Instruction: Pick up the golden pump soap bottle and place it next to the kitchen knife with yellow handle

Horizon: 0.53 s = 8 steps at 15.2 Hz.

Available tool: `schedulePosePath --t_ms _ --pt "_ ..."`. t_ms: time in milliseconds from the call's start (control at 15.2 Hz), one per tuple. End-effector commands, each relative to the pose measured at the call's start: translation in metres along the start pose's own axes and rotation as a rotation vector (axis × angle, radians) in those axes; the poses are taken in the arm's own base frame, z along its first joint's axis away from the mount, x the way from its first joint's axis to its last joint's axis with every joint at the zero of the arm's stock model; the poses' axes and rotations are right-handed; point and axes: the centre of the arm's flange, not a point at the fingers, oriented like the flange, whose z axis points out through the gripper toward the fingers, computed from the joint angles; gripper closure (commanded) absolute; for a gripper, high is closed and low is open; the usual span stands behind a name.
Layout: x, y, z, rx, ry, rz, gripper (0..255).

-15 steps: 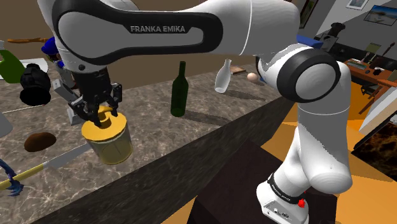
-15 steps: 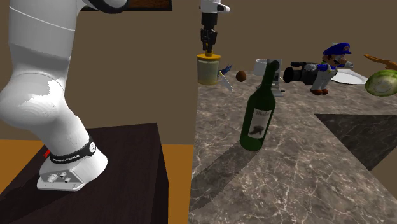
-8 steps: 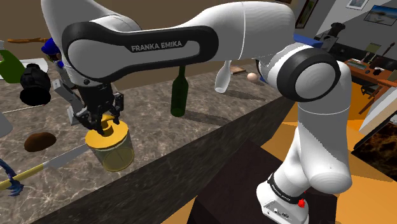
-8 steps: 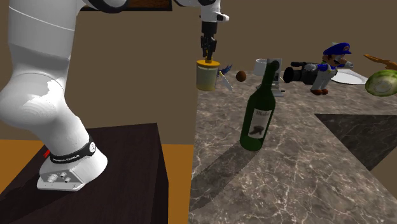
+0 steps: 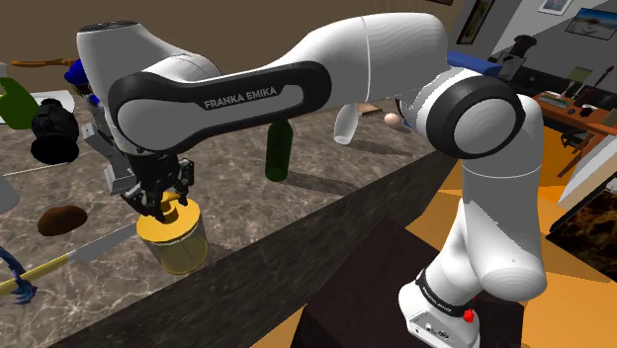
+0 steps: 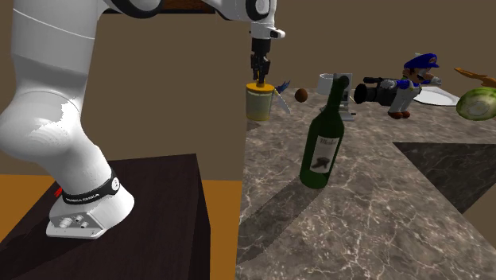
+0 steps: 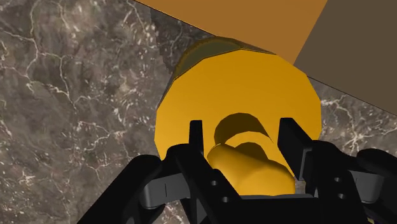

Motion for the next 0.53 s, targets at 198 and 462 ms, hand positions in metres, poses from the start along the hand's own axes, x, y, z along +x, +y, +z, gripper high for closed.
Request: schedulePosePath --t_ms 198,462 --pt "0.0000 -0.0003 0.0009 0.000 0.001 0.000 255" --pt "0.0001 -0.0003 0.0010 0.000 0.001 0.000 0"
